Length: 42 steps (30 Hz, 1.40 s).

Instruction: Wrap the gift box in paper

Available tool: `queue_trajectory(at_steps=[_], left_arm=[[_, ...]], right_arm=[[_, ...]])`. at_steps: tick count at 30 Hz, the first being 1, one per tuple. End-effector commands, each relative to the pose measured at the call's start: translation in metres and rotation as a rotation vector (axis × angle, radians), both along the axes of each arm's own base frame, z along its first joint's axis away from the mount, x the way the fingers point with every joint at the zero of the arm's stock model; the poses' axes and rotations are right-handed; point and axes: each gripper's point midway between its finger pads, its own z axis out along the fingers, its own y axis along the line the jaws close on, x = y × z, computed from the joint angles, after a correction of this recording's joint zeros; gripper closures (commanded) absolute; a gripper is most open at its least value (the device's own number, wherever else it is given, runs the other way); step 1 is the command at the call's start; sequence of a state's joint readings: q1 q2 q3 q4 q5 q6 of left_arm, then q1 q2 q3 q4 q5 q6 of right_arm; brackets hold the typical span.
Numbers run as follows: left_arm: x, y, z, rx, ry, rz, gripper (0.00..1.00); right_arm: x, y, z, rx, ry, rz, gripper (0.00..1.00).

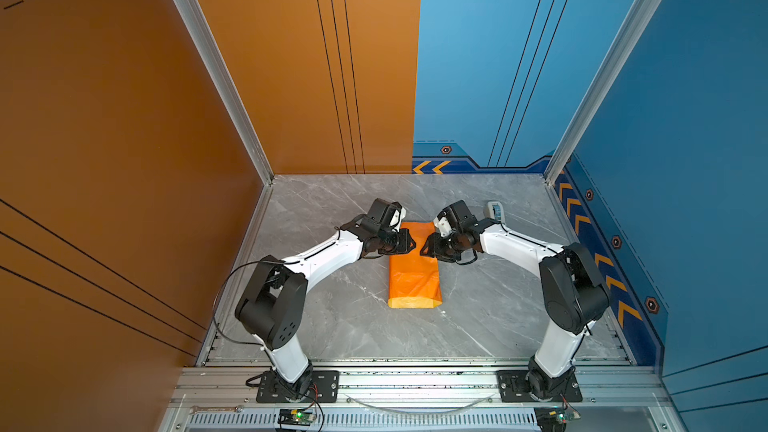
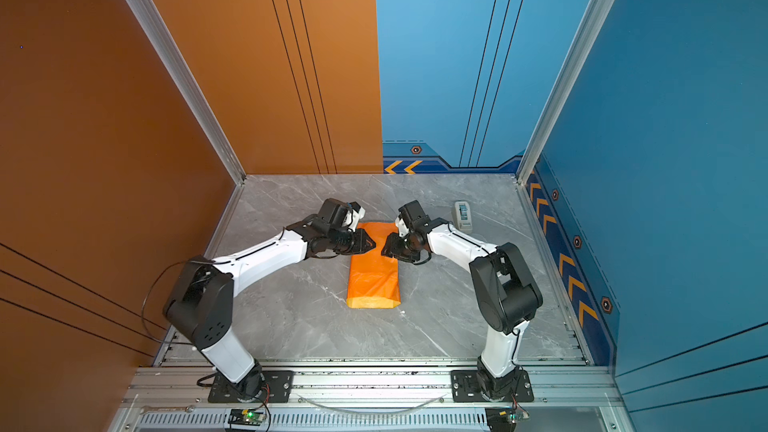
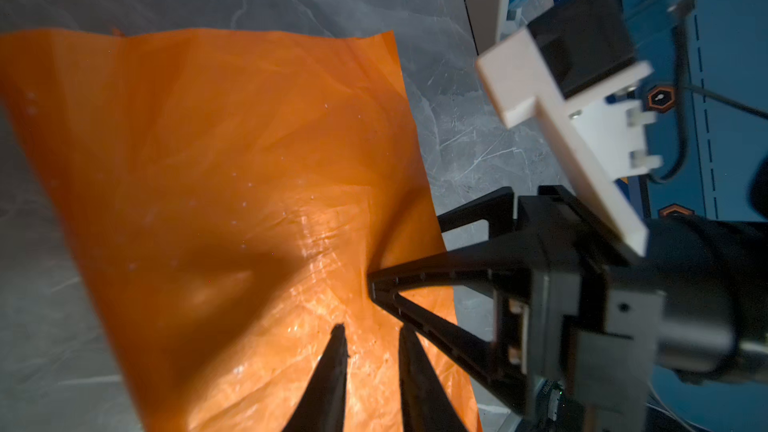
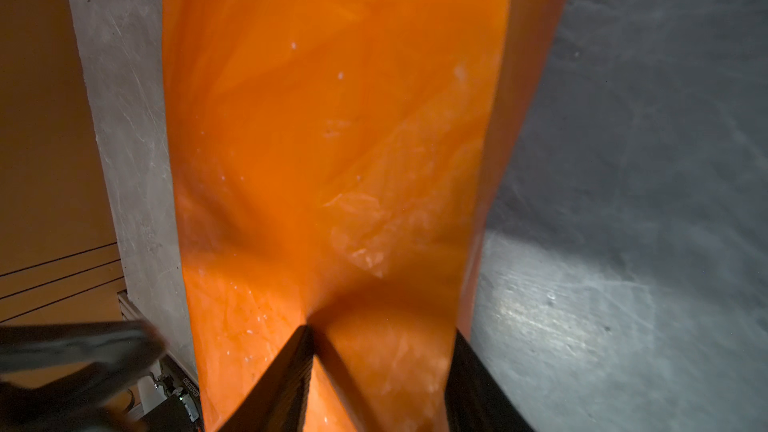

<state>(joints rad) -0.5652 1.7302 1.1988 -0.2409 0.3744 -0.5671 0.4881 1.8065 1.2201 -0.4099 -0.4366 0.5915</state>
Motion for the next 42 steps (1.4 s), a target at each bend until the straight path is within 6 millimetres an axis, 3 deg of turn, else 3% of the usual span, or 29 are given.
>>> queue_trajectory(at_steps=[1, 6, 8, 11, 13, 16, 19, 24, 28, 31, 34, 42], left_arm=[[-0.001, -0.013, -0.012, -0.021, 0.026, -0.048, 0.76], [-0.009, -0.006, -0.039, 0.026, 0.071, -0.043, 0.78], [-0.013, 0.001, -0.049, 0.050, 0.082, -0.038, 0.78], [-0.019, 0.009, -0.062, 0.076, 0.104, -0.033, 0.79], [-0.022, 0.011, -0.066, 0.083, 0.113, -0.032, 0.79], [-0.023, 0.012, -0.069, 0.084, 0.117, -0.032, 0.79], [-0.023, 0.011, -0.069, 0.079, 0.118, -0.032, 0.79], [-0.023, 0.009, -0.069, 0.069, 0.121, -0.033, 0.79], [-0.023, 0.008, -0.070, 0.067, 0.130, -0.031, 0.79], [-0.023, 0.008, -0.070, 0.064, 0.133, -0.028, 0.79], [-0.021, 0.008, -0.070, 0.062, 0.135, -0.026, 0.79], [-0.017, 0.009, -0.068, 0.060, 0.131, -0.017, 0.79]], right_arm=[[0.001, -0.012, -0.015, -0.066, 0.021, -0.012, 0.49], [0.003, -0.010, -0.012, -0.056, 0.011, -0.013, 0.47], [0.005, -0.010, -0.007, -0.047, -0.001, -0.014, 0.42], [0.010, -0.017, 0.013, -0.014, -0.037, -0.026, 0.30], [0.014, -0.030, 0.030, 0.013, -0.071, -0.042, 0.28], [0.020, -0.066, 0.051, 0.059, -0.107, -0.084, 0.28], [0.031, -0.119, 0.058, 0.076, -0.127, -0.134, 0.29], [0.066, -0.224, 0.062, 0.115, -0.161, -0.286, 0.33], [0.093, -0.272, 0.059, 0.142, -0.199, -0.340, 0.41], [0.110, -0.281, 0.052, 0.185, -0.212, -0.309, 0.47], [0.121, -0.285, 0.039, 0.184, -0.209, -0.269, 0.48], [0.135, -0.279, 0.004, 0.207, -0.160, -0.201, 0.47]])
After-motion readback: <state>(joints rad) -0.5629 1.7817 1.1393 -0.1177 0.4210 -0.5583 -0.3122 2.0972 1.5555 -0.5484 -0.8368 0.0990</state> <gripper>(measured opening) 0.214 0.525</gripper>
